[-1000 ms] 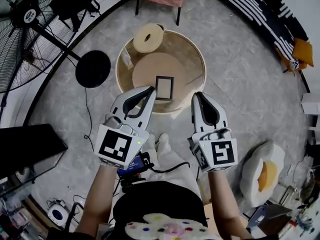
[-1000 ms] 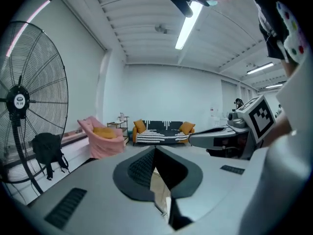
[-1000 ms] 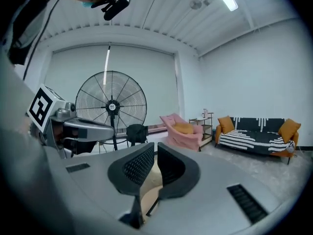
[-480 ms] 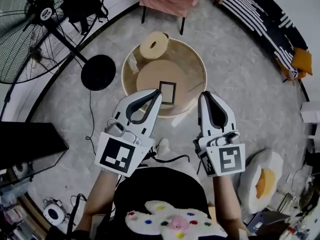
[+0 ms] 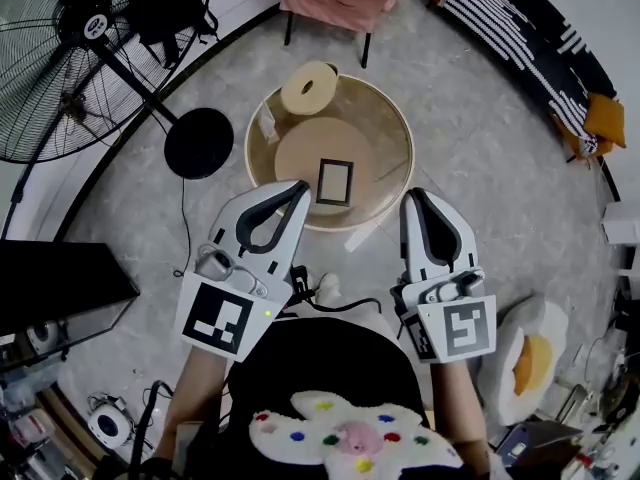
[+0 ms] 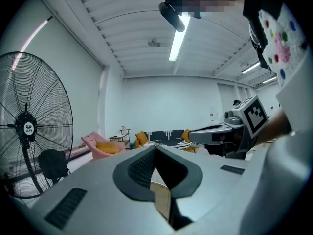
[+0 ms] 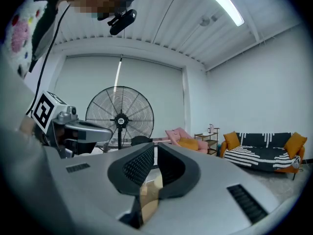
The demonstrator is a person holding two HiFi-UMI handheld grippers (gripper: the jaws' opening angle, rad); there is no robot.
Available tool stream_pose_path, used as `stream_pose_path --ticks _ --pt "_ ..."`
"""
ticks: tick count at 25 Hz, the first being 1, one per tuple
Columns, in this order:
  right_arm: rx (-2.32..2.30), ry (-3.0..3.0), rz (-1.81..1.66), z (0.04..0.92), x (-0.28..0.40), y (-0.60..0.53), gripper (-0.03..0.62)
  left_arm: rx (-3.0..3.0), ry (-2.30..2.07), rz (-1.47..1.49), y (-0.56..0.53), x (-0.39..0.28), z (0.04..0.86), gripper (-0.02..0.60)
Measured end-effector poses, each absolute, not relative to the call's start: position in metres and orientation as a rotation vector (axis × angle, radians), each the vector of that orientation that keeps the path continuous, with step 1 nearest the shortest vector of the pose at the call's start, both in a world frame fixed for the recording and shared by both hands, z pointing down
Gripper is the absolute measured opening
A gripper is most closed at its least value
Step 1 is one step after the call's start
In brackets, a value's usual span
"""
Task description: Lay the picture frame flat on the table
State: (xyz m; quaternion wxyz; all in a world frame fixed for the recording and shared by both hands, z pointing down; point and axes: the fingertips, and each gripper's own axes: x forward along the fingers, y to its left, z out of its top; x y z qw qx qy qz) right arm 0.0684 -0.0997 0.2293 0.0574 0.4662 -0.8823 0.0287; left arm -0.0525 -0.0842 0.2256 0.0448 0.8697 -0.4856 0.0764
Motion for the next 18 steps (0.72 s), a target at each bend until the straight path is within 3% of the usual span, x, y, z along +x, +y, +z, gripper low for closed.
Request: stream_pose_path --ticks 18 --pt "1.39 -2.683 0.127 0.228 0.059 -0.095 0.044 2.659 -1.503 0.266 -0.083 -0.059 0.227 0.017"
